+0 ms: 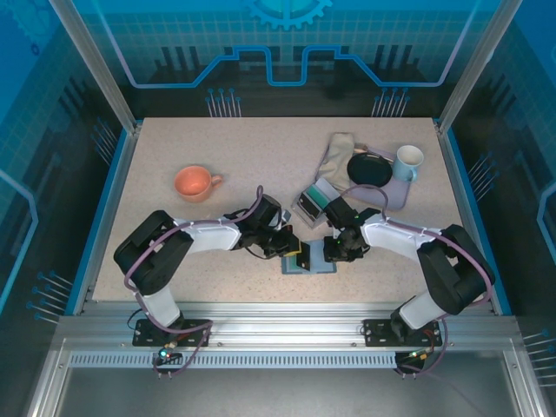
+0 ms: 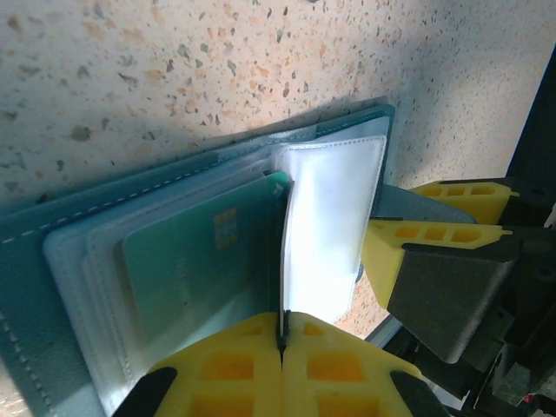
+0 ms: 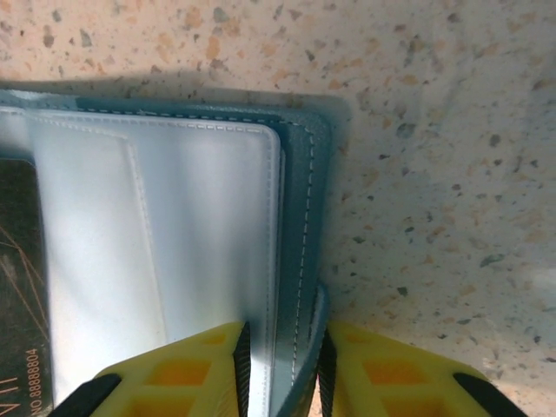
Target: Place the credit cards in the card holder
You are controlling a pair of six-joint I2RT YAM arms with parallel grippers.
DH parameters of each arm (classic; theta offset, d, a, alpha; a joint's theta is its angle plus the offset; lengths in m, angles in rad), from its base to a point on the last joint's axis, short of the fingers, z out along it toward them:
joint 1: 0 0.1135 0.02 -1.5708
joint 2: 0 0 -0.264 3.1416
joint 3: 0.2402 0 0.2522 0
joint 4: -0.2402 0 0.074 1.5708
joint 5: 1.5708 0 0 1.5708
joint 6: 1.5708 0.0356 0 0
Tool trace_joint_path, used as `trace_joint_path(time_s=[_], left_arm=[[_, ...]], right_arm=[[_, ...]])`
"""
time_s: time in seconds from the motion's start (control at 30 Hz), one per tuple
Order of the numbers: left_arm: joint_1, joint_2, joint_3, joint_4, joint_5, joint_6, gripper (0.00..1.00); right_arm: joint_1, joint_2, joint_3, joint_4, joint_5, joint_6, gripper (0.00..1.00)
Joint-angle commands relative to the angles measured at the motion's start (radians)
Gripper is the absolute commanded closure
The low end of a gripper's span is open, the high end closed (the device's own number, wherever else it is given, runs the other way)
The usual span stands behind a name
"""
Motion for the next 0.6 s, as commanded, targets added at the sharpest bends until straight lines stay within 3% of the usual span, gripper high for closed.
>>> trace_joint_path(time_s=[0.0,0.2,0.3,0.43,0.5,0.57], left_arm=[[-0.008,-0.008,0.006,-0.07,-0.063,0.041,1.0],[-0.008,-0.093,-0.051,-0.095,-0.124,0.049,1.0],[-0.008,-0.095,-0.048,-0.081,-0.115,0.053,1.0],[-0.009,-0.111,-0.055,-0.052,-0.11,0.046,1.0],[-0.009,-0.112,-0.056,-0.075,-0.134,0.048,1.0],[-0.007,-0.1,-0.052,-0.086,-0.137,0.048,1.0]], right_arm=[[-0.001,0.016,0.0,-0.06,0.141,0.043,0.73],[-0.003,-0.13,0.032,-0.098,0.132,0.01,0.54],[0.0,-0.199,0.051,-0.083,0.059,-0.005,0.51],[0.009,-0.228,0.02,0.056,-0.126,0.001,0.64],[0.011,-0.189,0.017,0.099,-0.21,0.01,0.76],[0.017,-0.134,0.023,0.119,-0.263,0.013,0.81]])
